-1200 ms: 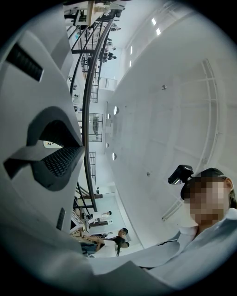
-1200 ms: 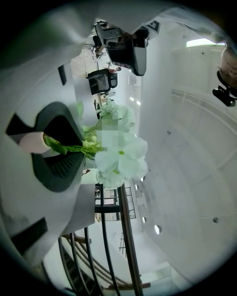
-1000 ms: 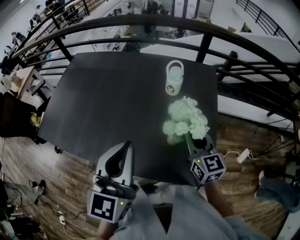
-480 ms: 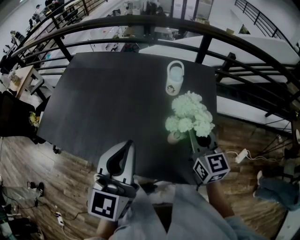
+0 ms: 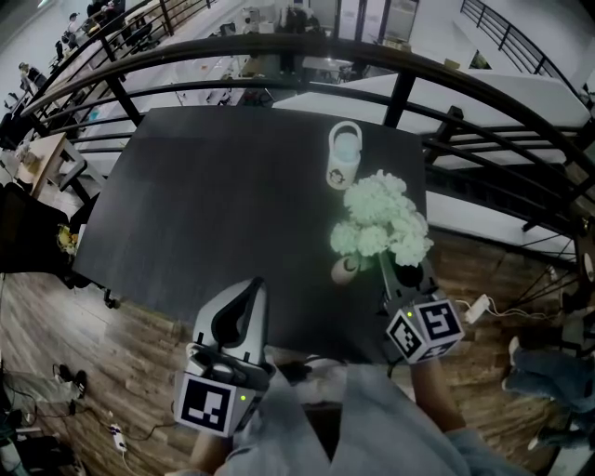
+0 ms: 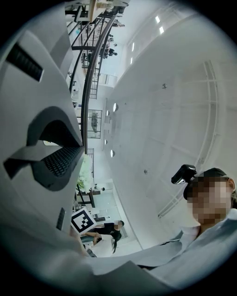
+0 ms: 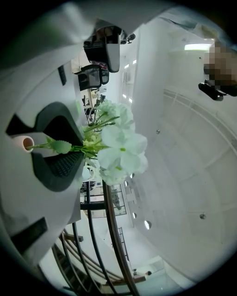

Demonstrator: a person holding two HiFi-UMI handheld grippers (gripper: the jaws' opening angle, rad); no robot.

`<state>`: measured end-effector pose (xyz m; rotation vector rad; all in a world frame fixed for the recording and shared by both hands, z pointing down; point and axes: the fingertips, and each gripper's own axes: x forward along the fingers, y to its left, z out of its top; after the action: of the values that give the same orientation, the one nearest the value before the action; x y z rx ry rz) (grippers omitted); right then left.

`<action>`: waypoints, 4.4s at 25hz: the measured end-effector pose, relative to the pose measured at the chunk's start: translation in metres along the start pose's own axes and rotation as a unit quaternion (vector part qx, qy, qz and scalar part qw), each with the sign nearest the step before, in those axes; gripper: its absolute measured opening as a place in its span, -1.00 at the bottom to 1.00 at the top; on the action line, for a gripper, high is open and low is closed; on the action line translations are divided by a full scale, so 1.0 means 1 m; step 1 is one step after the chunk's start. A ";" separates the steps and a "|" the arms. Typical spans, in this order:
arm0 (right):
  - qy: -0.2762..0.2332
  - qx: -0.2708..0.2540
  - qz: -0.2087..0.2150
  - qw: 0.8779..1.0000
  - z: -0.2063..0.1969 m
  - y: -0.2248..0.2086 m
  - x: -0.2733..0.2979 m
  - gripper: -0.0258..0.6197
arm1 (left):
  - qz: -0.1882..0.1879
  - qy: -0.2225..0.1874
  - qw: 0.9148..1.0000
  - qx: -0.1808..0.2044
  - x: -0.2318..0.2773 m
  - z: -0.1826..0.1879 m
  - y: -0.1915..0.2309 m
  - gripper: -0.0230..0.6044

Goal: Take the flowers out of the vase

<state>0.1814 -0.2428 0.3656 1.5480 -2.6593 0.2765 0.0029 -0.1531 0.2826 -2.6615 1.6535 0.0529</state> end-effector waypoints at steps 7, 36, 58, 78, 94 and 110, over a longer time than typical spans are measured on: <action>-0.026 0.028 0.004 0.999 0.025 -0.002 -0.007 -0.79 | -0.005 -0.003 1.000 0.001 0.001 0.002 -0.006 -0.94; 0.017 0.019 0.098 0.995 0.016 0.069 0.018 -0.79 | 0.039 -0.004 0.999 -0.011 -0.021 -0.001 0.022 -0.94; 0.143 0.059 0.164 0.974 -0.090 0.115 0.058 -0.79 | 0.090 0.024 0.996 -0.017 -0.053 -0.012 0.047 -0.94; 0.209 0.121 0.152 0.958 -0.168 0.131 0.103 -0.82 | 0.144 0.047 0.988 -0.013 -0.086 -0.016 0.072 -0.94; 0.248 0.141 0.103 0.953 -0.213 0.113 0.140 -0.83 | 0.157 0.053 0.986 -0.013 -0.093 -0.017 0.075 -0.94; 0.218 0.097 0.120 0.964 -0.176 0.120 0.127 -0.53 | 0.125 0.036 0.991 -0.012 -0.083 -0.011 0.069 -0.94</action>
<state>0.0066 -0.2621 0.5404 1.0401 -2.5080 0.8087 -0.0952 -0.1095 0.2970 -2.4831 2.0133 -0.0231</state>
